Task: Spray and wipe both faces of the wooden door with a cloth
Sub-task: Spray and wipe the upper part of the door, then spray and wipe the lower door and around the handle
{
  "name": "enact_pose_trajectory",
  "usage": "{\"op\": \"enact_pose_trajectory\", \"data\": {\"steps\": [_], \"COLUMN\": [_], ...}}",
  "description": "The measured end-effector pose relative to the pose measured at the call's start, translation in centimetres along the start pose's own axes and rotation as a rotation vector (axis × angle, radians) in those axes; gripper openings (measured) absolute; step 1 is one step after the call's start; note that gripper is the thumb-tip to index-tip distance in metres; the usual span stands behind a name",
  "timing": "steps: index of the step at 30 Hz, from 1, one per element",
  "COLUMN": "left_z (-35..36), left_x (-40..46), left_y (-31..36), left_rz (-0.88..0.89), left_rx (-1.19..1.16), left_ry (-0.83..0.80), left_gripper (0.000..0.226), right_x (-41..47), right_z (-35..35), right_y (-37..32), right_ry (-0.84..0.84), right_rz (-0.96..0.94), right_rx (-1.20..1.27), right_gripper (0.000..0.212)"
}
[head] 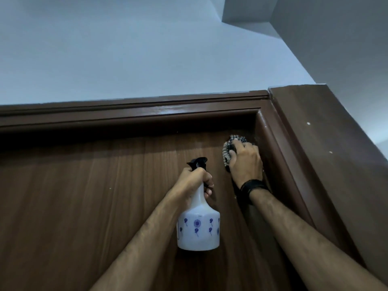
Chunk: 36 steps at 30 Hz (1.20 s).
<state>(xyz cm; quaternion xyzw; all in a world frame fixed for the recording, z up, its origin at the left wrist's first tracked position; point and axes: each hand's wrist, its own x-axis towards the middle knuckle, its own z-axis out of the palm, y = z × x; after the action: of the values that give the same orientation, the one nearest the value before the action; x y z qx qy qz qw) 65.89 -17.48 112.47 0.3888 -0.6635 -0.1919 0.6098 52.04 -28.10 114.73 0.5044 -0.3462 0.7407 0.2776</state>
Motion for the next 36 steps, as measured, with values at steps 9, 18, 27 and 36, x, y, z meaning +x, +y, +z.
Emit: {"op": "enact_pose_trajectory", "data": {"steps": [9, 18, 27, 36], "left_z": [-7.0, -8.7, -4.3, 0.5], "left_x": [-2.8, -7.2, -13.2, -24.1], "left_y": [0.2, -2.8, -10.8, -21.7], "left_rz": [-0.047, -0.11, -0.158, -0.367], "left_rx": [0.061, 0.123, 0.19, 0.087], "left_ry": [0.186, 0.218, 0.194, 0.171], "left_gripper": [0.015, 0.012, 0.016, 0.016], "right_x": [-1.2, -10.0, -22.6, -36.3], "right_z": [2.9, 0.1, -4.5, -10.5], "right_y": [-8.9, -7.0, -1.8, 2.9], "right_ry": [-0.071, -0.058, -0.109, -0.048], "right_rz": [-0.299, -0.375, -0.249, 0.21], "right_rx": [0.159, 0.194, 0.2, 0.313], "right_gripper": [0.031, 0.027, 0.033, 0.039]}}
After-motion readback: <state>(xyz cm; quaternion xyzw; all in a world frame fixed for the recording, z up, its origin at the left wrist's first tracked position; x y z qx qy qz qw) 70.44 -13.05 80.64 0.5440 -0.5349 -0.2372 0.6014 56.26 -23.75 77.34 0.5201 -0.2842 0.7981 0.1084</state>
